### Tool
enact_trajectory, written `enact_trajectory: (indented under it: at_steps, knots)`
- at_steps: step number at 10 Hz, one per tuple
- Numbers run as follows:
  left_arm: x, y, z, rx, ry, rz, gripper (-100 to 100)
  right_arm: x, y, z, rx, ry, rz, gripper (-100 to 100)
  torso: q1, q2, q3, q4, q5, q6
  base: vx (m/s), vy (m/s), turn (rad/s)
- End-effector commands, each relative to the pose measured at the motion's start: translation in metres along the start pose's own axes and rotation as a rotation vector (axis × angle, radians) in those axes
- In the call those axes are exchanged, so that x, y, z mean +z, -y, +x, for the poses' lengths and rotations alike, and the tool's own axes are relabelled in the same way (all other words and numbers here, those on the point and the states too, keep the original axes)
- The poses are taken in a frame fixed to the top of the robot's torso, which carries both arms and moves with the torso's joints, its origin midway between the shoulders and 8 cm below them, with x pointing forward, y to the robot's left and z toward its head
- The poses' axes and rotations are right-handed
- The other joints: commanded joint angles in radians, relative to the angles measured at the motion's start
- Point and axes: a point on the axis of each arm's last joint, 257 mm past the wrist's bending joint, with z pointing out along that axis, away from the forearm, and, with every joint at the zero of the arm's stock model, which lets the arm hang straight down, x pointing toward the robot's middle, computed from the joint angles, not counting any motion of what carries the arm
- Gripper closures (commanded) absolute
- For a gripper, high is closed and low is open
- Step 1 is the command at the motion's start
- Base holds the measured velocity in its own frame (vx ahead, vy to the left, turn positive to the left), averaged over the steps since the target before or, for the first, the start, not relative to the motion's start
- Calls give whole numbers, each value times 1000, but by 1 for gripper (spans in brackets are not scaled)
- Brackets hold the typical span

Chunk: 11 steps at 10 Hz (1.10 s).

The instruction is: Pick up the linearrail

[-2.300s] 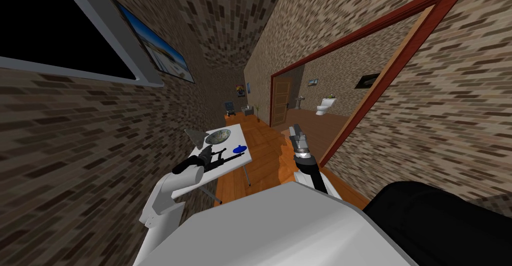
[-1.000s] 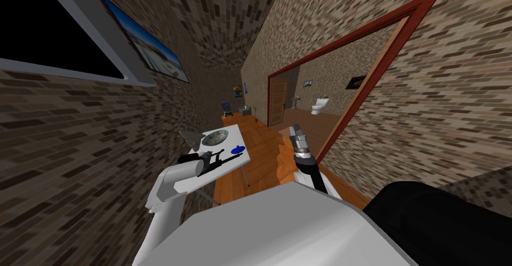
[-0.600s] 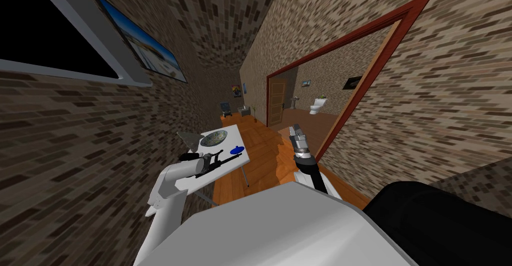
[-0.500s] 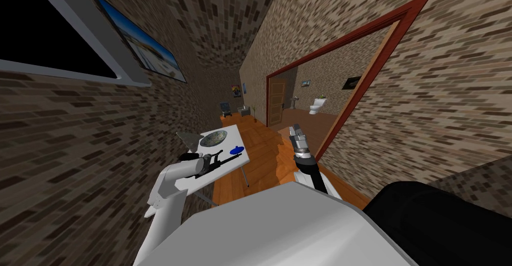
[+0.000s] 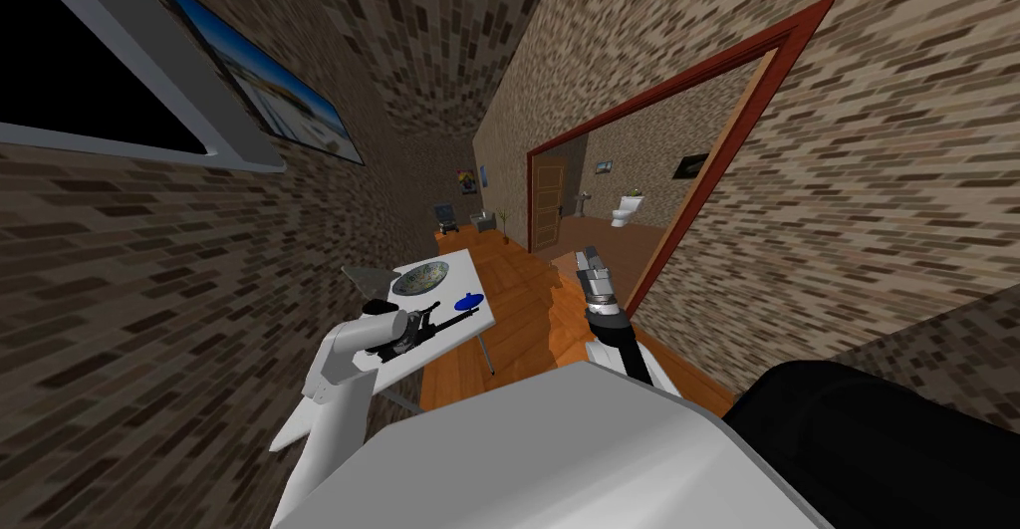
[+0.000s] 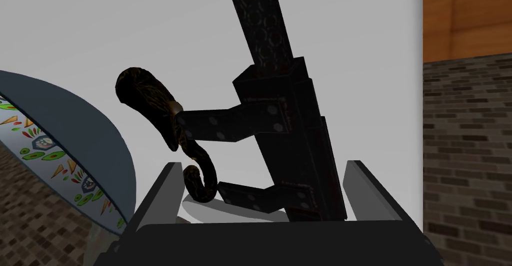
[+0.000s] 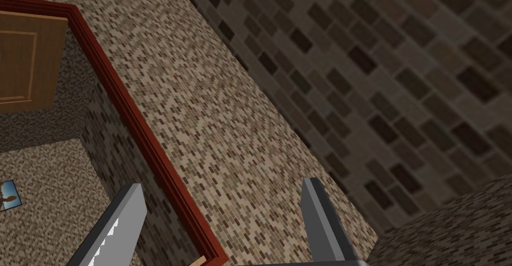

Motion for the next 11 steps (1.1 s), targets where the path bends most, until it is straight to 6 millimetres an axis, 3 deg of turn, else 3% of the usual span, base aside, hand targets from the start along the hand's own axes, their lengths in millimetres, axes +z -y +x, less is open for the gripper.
enact_trajectory:
  at_steps: [1, 6, 7, 8, 9, 11]
  knots:
    - [2, -9, 2, -5, -12, -55, -100, 0, 0, 0, 0, 0, 0, 0, 0, 0, 0, 0, 0, 0, 43, -5, -100]
    - [6, -36, 9, -14, -40, -182, -100, 0, 0, 0, 0, 0, 0, 0, 0, -1, -1, 0, 0, 0, 37, -5, -60]
    - [6, -32, 7, -13, -36, -166, -100, 0, 0, 0, 0, 0, 0, 0, 0, -1, -1, 0, 0, 0, 19, 0, -5]
    - [6, -33, 8, -13, -37, -170, 0, 0, 0, 0, 0, 0, 0, 0, 0, 0, 0, 0, 0, 0, 0, 0, 0]
    - [13, -34, 9, -14, -37, -170, -100, 0, 0, 0, 0, 0, 0, 0, 0, 1, 1, 0, 0, 0, 0, 0, 0]
    - [20, -35, 10, -14, -37, -169, -100, 0, 0, 0, 0, 0, 0, 0, 1, 2, 1, 0, 0, 0, 0, 9, -5]
